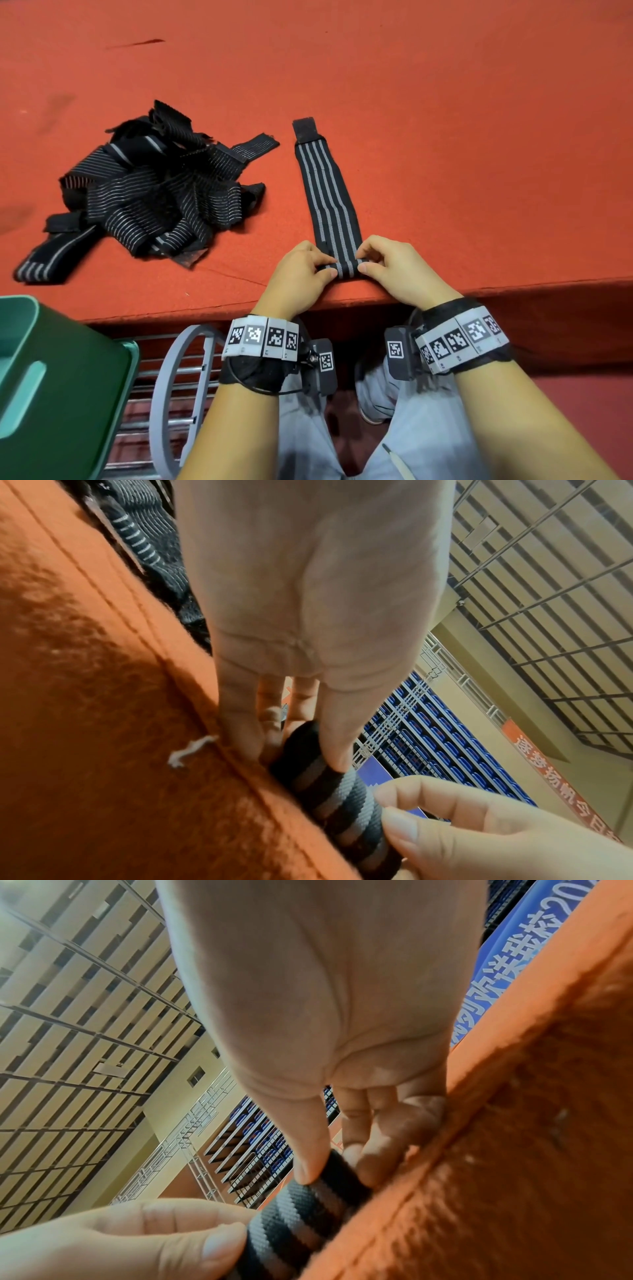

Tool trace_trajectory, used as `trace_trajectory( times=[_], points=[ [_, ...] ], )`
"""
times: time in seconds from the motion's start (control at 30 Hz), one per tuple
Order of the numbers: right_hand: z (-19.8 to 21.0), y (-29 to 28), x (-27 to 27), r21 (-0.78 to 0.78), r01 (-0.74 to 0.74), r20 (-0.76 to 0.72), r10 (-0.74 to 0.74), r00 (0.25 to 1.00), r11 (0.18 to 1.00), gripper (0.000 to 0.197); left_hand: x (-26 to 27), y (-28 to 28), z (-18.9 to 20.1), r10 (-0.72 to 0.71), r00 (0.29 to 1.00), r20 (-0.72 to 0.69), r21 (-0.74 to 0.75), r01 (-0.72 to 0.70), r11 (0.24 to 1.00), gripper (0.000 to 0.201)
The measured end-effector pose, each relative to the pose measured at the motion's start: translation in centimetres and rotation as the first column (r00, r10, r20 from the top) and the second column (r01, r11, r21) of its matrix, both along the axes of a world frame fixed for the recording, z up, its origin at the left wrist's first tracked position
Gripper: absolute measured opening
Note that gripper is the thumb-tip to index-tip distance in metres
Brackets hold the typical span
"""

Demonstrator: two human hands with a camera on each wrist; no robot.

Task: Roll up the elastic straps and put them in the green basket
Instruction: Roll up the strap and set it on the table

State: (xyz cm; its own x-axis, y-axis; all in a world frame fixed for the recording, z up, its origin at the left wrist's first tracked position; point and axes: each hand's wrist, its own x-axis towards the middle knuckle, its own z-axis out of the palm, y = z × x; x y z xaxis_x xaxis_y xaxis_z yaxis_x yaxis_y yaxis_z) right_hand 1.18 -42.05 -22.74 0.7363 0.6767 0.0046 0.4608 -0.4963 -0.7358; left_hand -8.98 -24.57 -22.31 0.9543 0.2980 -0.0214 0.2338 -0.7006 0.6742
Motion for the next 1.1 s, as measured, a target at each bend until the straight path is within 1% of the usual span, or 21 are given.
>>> trace_trajectory(
  times=[0.1, 0.17, 0.27, 0.33, 0.43, 0.53, 0.57, 0.67, 0.73, 0.77, 0.83, 0.9, 1.0, 1.1],
  points=[
    [-0.3, 0.4, 0.5, -0.029, 0.024, 0.023, -0.023, 0.999, 0.999, 0.006, 0.2, 0.0, 0.0, 0.036, 0.999, 0.035, -0.042, -0.035, 0.999, 0.016],
    [-0.4, 0.6, 0.6, -0.039, 0.033, 0.053, -0.031, 0.998, 0.999, 0.008, 0.5, 0.2, -0.2, 0.058, 0.998, 0.033, -0.075, -0.056, 0.996, 0.015],
    [-0.5, 1.0, 0.5, 0.022, 0.069, 0.051, -0.070, 0.996, 0.997, 0.008, 0.9, 0.3, -0.4, 0.077, 0.997, 0.021, -0.106, -0.075, 0.992, 0.016],
    [-0.6, 1.2, 0.5, 0.053, 0.073, 0.044, -0.075, 0.996, 0.996, 0.012, 1.3, 0.4, -0.6, 0.120, 0.992, 0.043, -0.112, -0.115, 0.987, 0.014],
    [-0.7, 1.2, 0.7, 0.048, 0.036, 0.062, -0.039, 0.997, 0.998, 0.015, 1.6, 0.3, -0.8, 0.153, 0.985, 0.076, -0.079, -0.147, 0.986, 0.009],
    [-0.7, 1.2, 1.0, 0.026, 0.007, 0.052, -0.008, 0.999, 1.000, 0.028, 1.8, 0.4, -1.0, 0.185, 0.975, 0.121, -0.137, -0.168, 0.976, 0.017],
    [-0.8, 1.2, 1.1, 0.028, 0.009, 0.049, -0.010, 0.999, 1.000, 0.030, 1.8, 0.5, -1.1, 0.201, 0.970, 0.134, -0.145, -0.181, 0.973, 0.018],
    [-0.9, 1.4, 1.4, 0.035, 0.025, 0.030, -0.026, 0.999, 0.999, 0.027, 2.0, 0.6, -1.2, 0.194, 0.968, 0.162, -0.116, -0.177, 0.977, 0.015],
    [-1.0, 1.6, 1.5, 0.048, 0.035, 0.006, -0.036, 0.999, 0.998, 0.025, 1.9, 0.8, -1.0, 0.161, 0.972, 0.174, -0.088, -0.147, 0.985, 0.008],
    [-0.9, 1.6, 1.5, 0.051, 0.043, -0.006, -0.043, 0.999, 0.998, 0.024, 1.8, 0.9, -0.8, 0.138, 0.977, 0.165, -0.079, -0.126, 0.989, 0.011],
    [-0.6, 1.8, 1.4, 0.039, 0.062, -0.026, -0.062, 0.998, 0.997, 0.018, 1.6, 1.2, -0.7, 0.098, 0.989, 0.108, -0.053, -0.093, 0.994, 0.031],
    [-0.4, 2.0, 1.1, 0.013, 0.085, -0.012, -0.085, 0.996, 0.996, 0.012, 1.4, 1.2, -0.7, 0.089, 0.992, 0.089, -0.035, -0.086, 0.996, 0.041],
    [-0.1, 2.3, 0.9, -0.019, 0.122, 0.039, -0.121, 0.992, 0.992, 0.014, 1.4, 1.1, -0.8, 0.085, 0.989, 0.123, -0.019, -0.083, 0.996, 0.041],
    [0.0, 2.3, 1.0, -0.040, 0.117, 0.060, -0.115, 0.992, 0.992, 0.023, 1.4, 1.1, -0.9, 0.087, 0.987, 0.135, -0.011, -0.086, 0.996, 0.040]
  ],
)
